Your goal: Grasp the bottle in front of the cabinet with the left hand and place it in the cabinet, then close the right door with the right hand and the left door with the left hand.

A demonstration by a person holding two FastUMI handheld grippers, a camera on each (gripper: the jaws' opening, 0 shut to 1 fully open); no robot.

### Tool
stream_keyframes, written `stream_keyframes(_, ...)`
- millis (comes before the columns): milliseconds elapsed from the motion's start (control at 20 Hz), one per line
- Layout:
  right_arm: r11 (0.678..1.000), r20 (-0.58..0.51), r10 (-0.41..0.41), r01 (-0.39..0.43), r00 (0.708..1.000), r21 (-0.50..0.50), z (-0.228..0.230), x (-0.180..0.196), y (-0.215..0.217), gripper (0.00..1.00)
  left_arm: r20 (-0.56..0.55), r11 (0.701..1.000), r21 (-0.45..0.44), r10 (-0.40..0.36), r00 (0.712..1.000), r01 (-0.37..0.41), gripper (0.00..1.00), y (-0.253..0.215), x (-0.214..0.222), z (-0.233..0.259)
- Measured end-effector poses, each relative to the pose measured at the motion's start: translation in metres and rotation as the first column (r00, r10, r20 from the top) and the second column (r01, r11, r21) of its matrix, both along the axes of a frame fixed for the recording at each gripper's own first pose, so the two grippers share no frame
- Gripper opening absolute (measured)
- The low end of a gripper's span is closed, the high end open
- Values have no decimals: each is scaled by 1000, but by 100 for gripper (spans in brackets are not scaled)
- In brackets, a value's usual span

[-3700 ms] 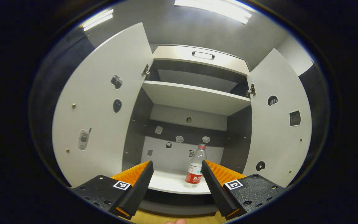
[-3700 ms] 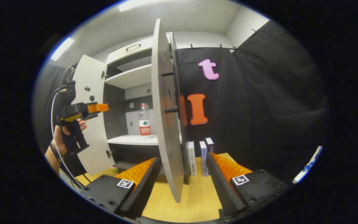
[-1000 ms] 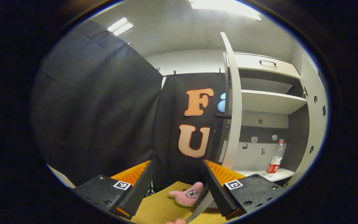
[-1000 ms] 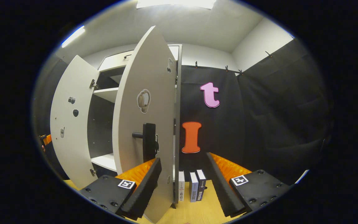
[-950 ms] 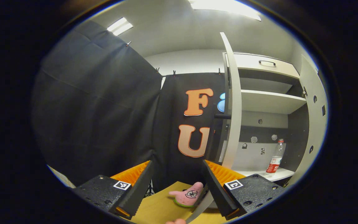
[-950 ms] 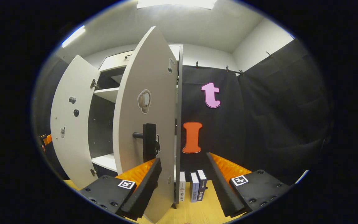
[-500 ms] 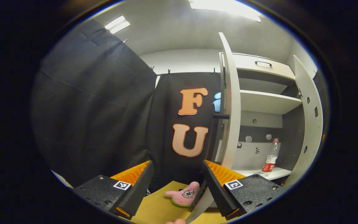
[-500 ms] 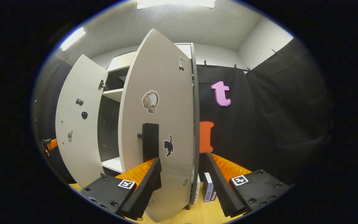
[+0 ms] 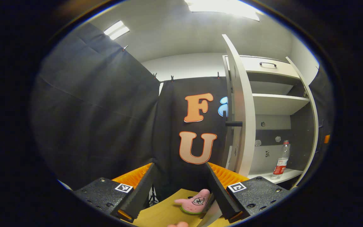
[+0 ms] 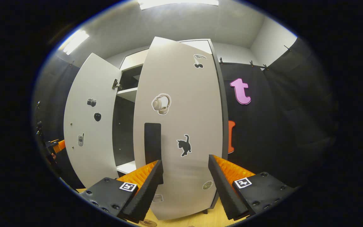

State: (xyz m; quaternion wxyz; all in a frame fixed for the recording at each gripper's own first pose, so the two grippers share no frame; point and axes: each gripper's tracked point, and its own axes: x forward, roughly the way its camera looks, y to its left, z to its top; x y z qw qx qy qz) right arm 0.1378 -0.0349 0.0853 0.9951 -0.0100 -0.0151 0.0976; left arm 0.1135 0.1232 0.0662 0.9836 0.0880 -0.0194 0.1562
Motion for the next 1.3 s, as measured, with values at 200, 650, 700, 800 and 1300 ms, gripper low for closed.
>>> stream_keyframes(200, 999, -36, 49, -48, 998, 16, -15, 18, 28, 96, 13, 1000, -14, 8, 1000, -8, 94, 4, 4, 1)
stream_keyframes(650, 999, -27, 35, -35, 999, 9, -26, 50, 50, 95, -3, 1000, 13, -29, 1000, 29, 94, 0, 6, 5)
stream_keyframes(700, 999, -22, 33, -33, 999, 5, -28, 55, 52, 95, -3, 999, 14, -33, 999, 33, 94, -1, 6, 5)
stream_keyframes(800, 1000, -25, 27, -27, 999, 7, -30, 62, 53, 95, -1, 999, 9, -47, 999, 47, 93, -3, 8, 5)
stream_keyframes(1300, 999, 19, 45, -45, 999, 7, -25, 53, 35, 96, -26, 995, 41, -92, 995, 93, 87, -19, 4, 6)
